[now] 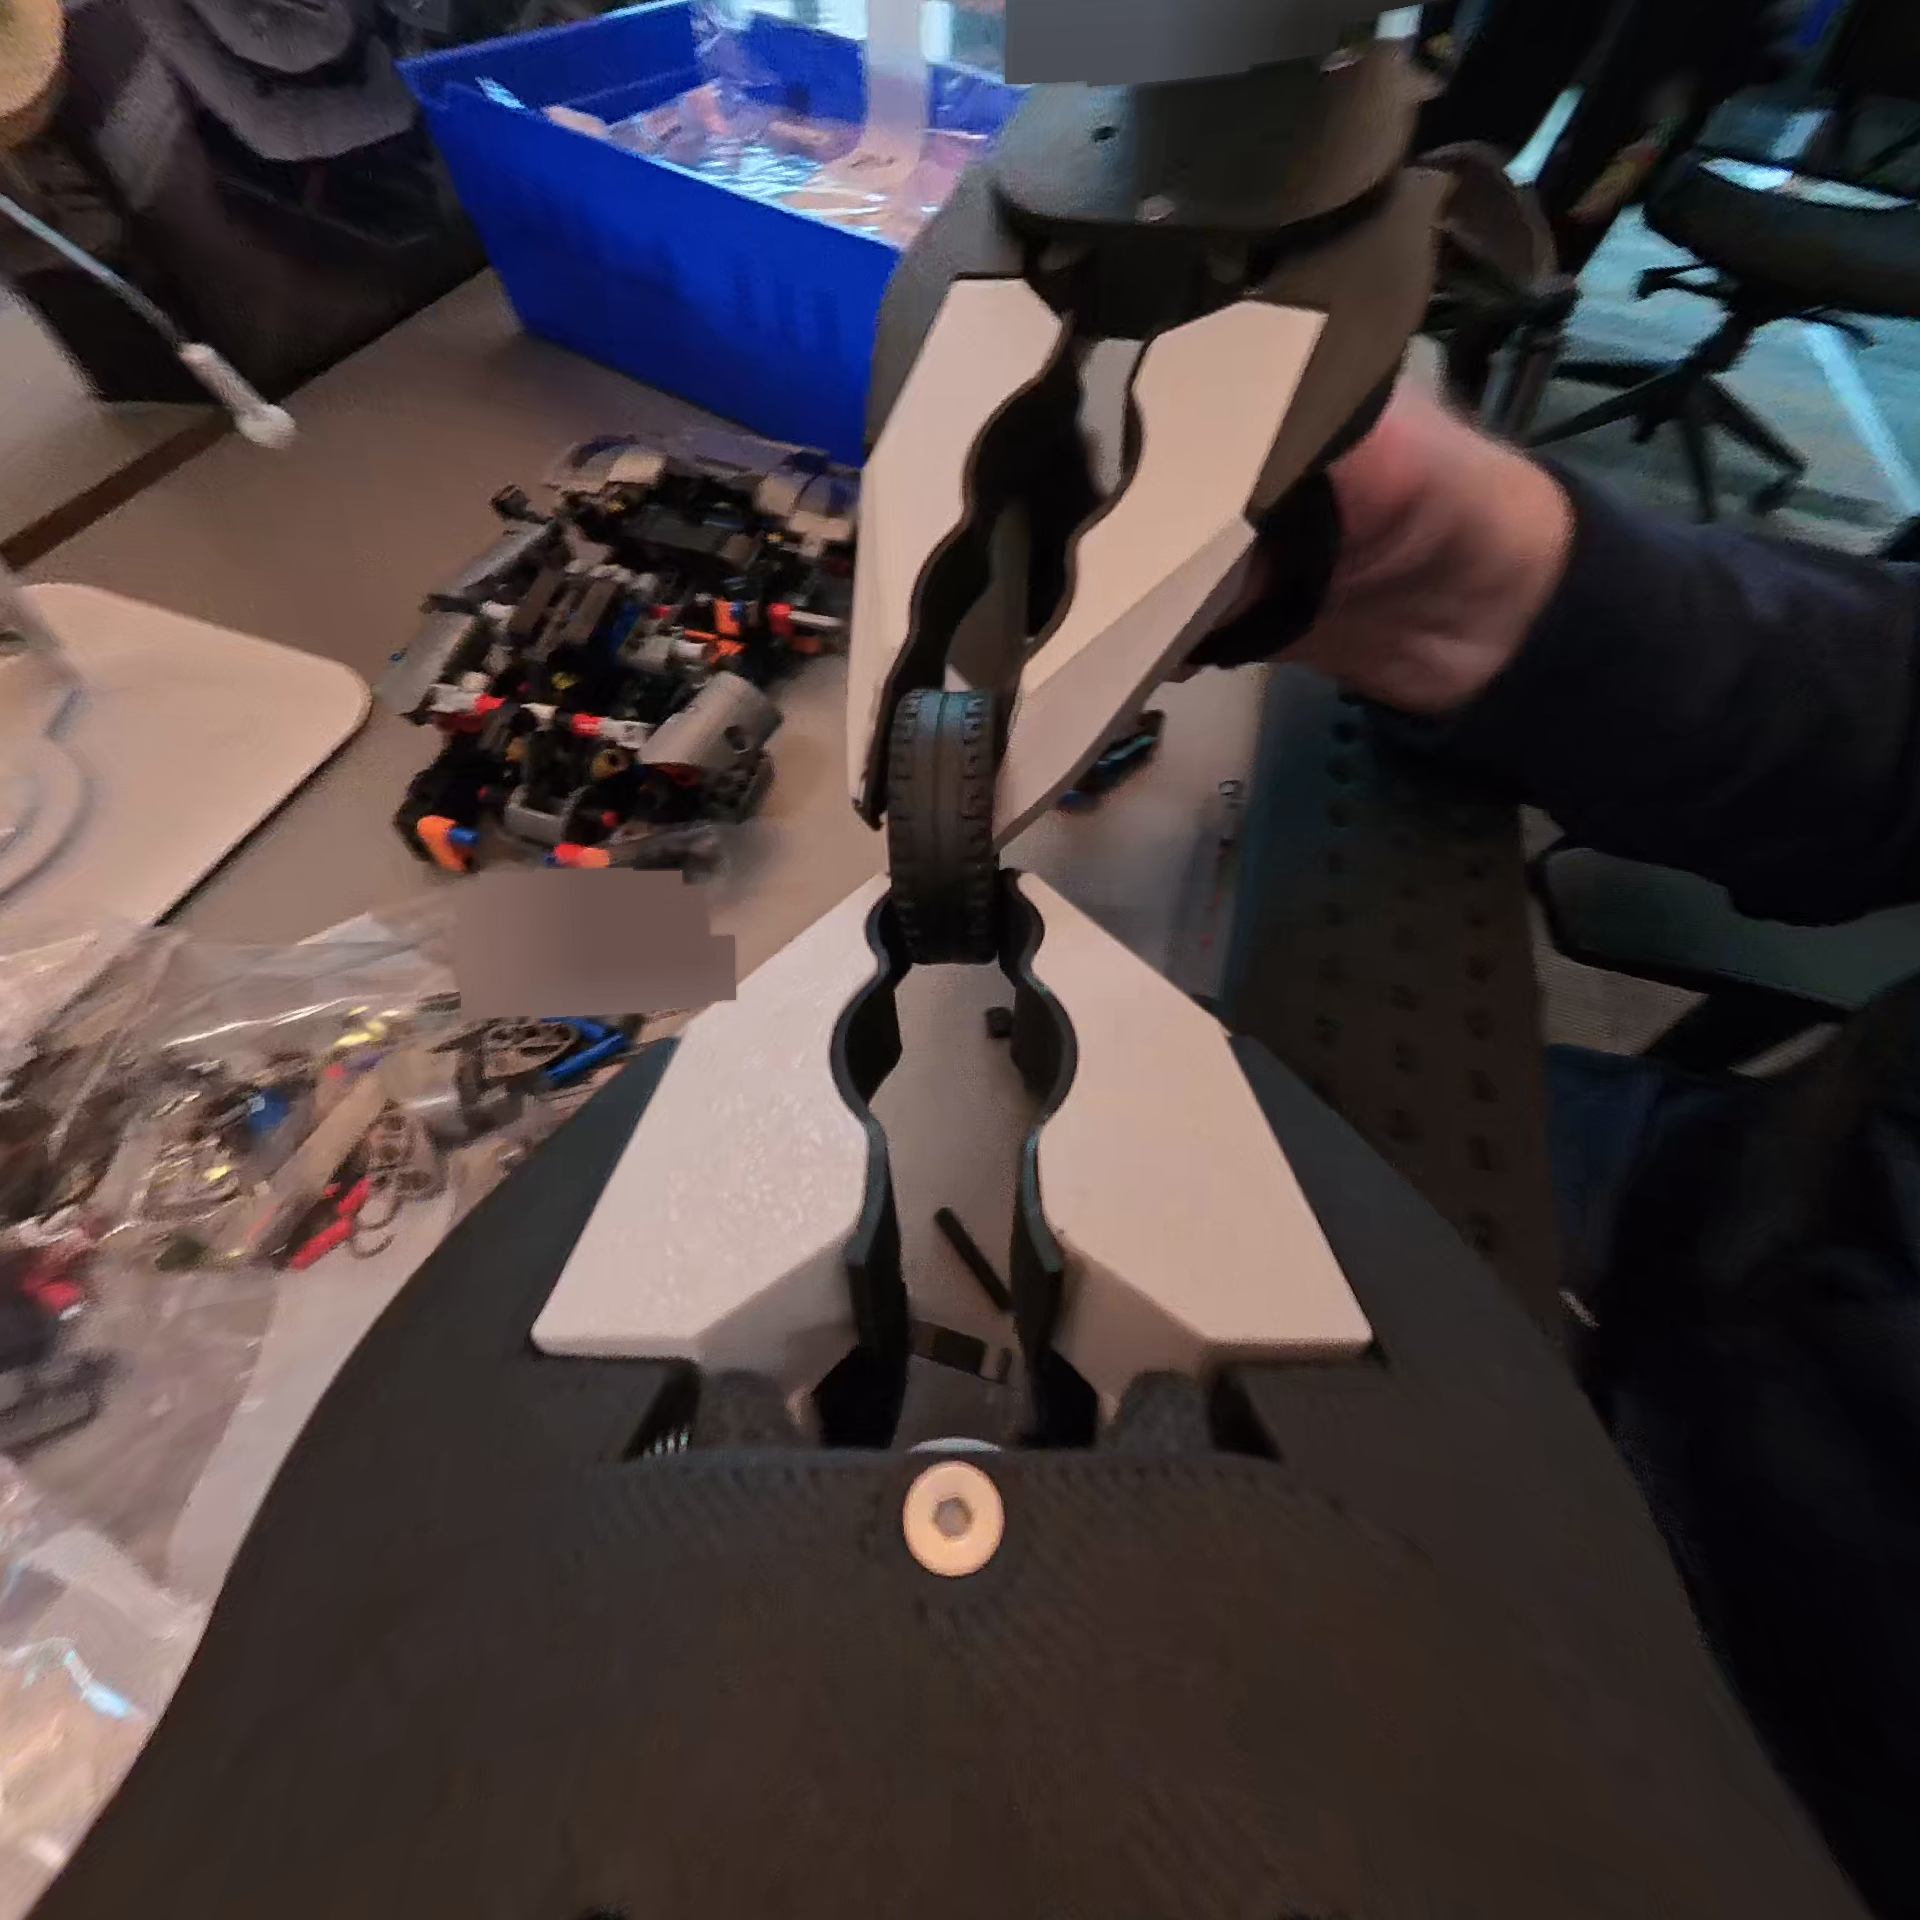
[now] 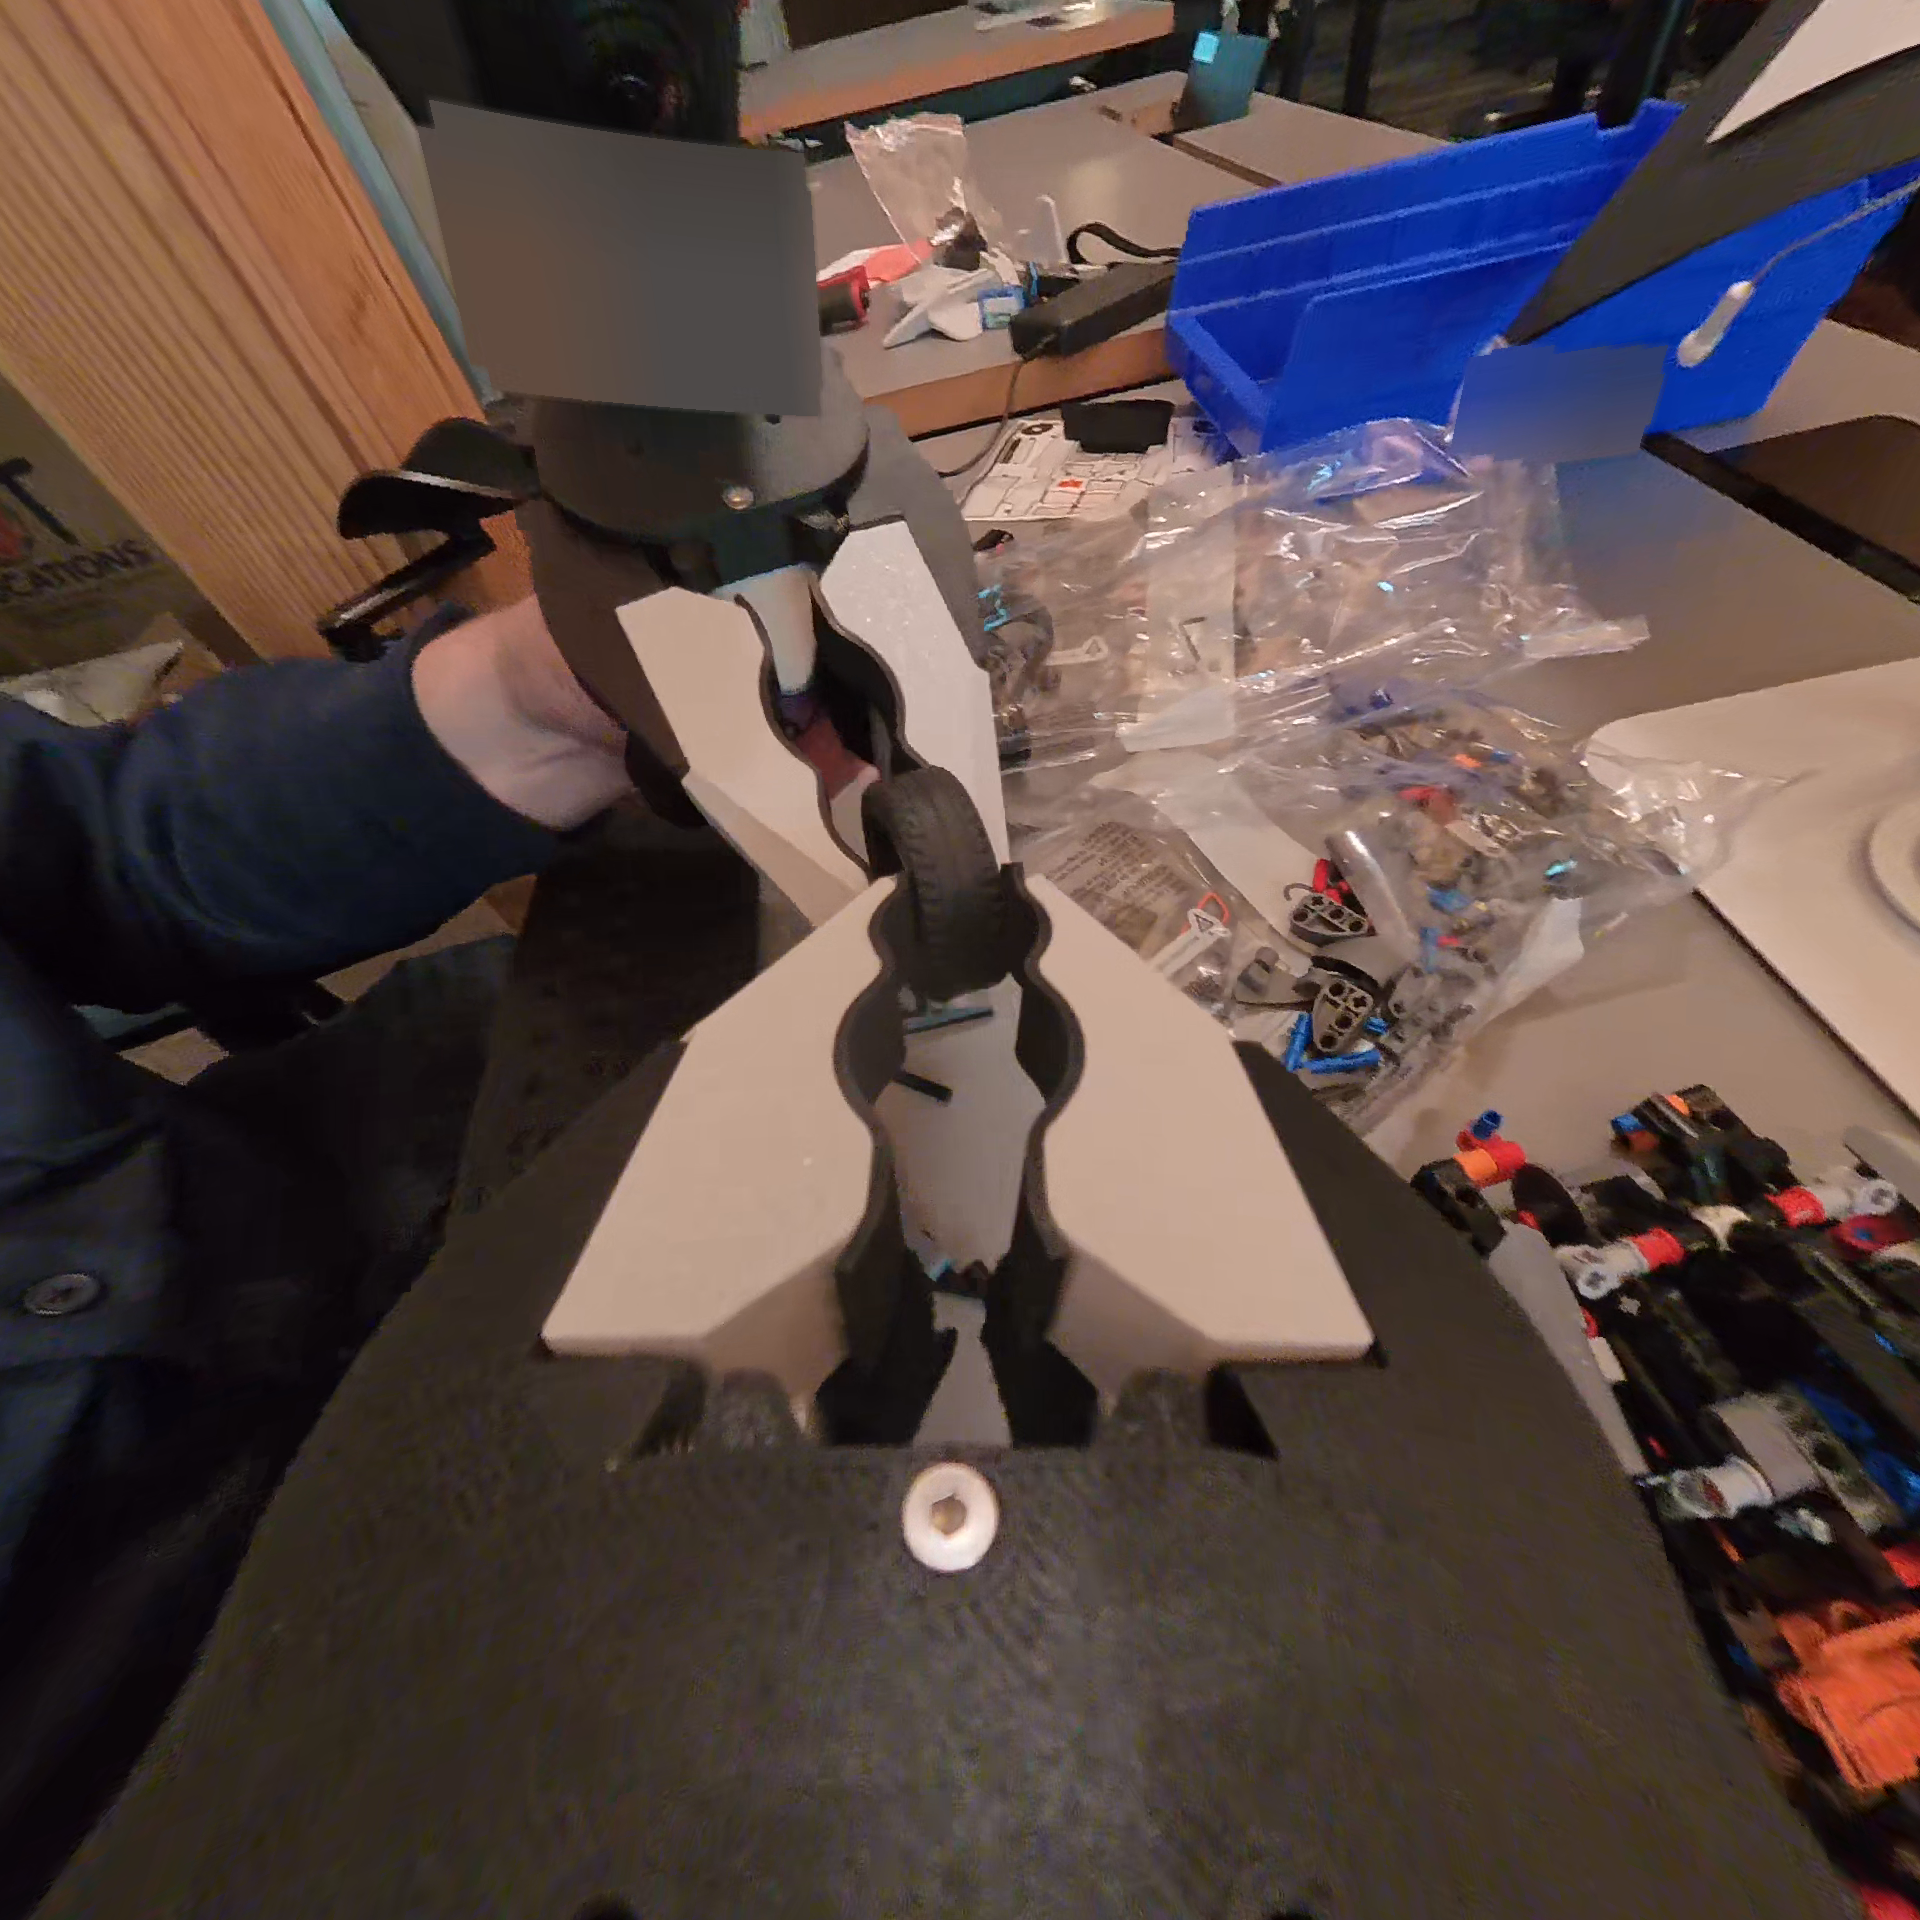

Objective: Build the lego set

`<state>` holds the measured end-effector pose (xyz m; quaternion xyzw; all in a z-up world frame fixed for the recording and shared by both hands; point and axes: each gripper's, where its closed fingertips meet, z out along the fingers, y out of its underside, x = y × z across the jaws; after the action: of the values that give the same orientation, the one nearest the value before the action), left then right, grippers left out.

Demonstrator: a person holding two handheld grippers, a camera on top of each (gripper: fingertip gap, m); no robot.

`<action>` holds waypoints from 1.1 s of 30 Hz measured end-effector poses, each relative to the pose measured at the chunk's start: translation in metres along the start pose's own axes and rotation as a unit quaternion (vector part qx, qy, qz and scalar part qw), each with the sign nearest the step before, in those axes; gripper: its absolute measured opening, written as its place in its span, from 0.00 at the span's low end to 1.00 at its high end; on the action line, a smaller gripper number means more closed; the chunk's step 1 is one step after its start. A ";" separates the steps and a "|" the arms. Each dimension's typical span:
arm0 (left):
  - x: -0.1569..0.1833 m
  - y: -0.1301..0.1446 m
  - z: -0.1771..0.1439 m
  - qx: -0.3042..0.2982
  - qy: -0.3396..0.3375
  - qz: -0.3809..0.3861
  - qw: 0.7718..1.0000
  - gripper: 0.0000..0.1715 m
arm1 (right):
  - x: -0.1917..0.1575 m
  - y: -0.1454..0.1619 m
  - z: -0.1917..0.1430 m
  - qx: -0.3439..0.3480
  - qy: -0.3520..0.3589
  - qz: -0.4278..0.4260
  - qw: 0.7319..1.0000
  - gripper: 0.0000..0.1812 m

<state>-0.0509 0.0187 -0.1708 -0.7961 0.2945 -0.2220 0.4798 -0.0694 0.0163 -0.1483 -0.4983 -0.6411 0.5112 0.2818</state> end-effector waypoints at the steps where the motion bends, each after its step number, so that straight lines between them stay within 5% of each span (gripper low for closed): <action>1: -0.004 0.000 0.002 0.002 -0.019 -0.003 1.000 0.08 | 0.004 0.001 0.000 -0.003 0.016 -0.003 1.000 0.08; 17: -0.039 0.008 0.013 -0.013 -0.223 -0.018 0.975 0.10 | 0.034 0.004 0.004 -0.043 0.213 -0.092 0.972 0.09; 22: -0.019 0.010 0.010 -0.004 -0.082 -0.012 0.997 0.08 | 0.015 0.007 0.005 -0.003 0.052 -0.032 0.998 0.09; 25: -0.009 0.021 0.012 -0.048 -0.041 0.018 0.998 0.07 | 0.001 0.015 0.011 -0.023 -0.005 -0.032 0.999 0.10; 33: -0.022 0.015 0.018 -0.039 -0.101 0.001 0.994 0.09 | 0.018 0.011 0.008 -0.027 0.077 -0.038 0.996 0.08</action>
<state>-0.0588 0.0396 -0.1933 -0.8325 0.2536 -0.1286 0.4754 -0.0784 0.0300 -0.1641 -0.5189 -0.6493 0.4428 0.3362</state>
